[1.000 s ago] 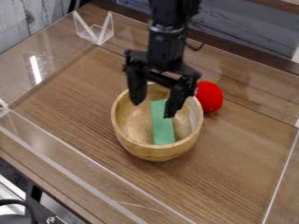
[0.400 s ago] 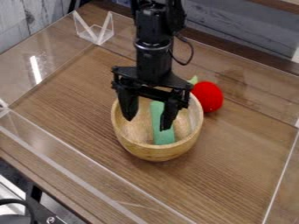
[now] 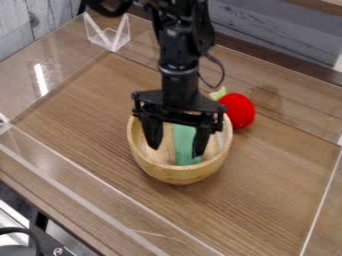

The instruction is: Remove the green block from the brown bowl and put it on the table

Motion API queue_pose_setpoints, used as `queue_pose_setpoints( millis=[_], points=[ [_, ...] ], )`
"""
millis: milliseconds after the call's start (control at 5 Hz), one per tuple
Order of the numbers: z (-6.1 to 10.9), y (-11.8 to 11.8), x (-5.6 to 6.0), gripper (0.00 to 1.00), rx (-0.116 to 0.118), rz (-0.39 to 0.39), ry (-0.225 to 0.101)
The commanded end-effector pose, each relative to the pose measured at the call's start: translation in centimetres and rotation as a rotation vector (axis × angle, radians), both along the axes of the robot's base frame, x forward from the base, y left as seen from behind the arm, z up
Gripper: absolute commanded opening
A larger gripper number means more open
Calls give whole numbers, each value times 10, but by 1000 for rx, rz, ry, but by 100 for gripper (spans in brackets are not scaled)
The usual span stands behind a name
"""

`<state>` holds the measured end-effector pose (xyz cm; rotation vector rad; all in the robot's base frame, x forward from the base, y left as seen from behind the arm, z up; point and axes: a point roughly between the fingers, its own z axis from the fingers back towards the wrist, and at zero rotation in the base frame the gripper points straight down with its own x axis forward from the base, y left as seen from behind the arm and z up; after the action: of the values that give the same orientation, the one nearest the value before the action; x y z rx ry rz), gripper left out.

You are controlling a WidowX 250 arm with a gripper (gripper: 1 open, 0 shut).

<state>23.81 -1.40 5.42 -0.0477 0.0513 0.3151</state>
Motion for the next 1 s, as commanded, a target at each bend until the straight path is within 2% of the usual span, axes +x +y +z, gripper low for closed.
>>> queue_pose_setpoints(
  millis=[0,400,600,800],
  points=[
    [-8,-1,10,100,-4,28,-45],
    [23,7,14,100,-26,-12,-80],
    [31,13,16,100,-25,-19,-93],
    [25,12,25,100,-28,-25,-98]
  ],
)
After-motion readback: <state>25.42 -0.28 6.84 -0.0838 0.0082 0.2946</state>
